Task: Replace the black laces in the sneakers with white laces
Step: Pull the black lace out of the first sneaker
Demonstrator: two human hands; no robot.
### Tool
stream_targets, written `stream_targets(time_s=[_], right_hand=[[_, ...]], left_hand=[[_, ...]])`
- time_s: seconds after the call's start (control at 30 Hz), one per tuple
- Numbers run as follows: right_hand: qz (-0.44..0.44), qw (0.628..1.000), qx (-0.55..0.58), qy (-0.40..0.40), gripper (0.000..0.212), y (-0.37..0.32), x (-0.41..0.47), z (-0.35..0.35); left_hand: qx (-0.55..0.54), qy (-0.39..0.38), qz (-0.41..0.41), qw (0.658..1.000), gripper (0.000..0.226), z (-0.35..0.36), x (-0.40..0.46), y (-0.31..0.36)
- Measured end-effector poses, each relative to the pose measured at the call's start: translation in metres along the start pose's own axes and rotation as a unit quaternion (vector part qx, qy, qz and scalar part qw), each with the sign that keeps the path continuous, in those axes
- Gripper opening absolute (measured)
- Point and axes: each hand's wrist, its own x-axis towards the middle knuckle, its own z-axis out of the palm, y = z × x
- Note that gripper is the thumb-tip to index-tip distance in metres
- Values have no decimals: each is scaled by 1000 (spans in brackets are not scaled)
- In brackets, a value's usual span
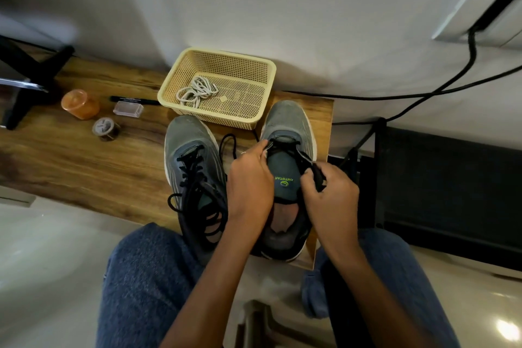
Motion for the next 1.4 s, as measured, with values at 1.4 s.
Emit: stream_targets(time_s=[1.4], right_hand=[[-4,998,-60,-9,14,-8,-7,2]], left_hand=[[159,68,206,963,29,8,0,4]])
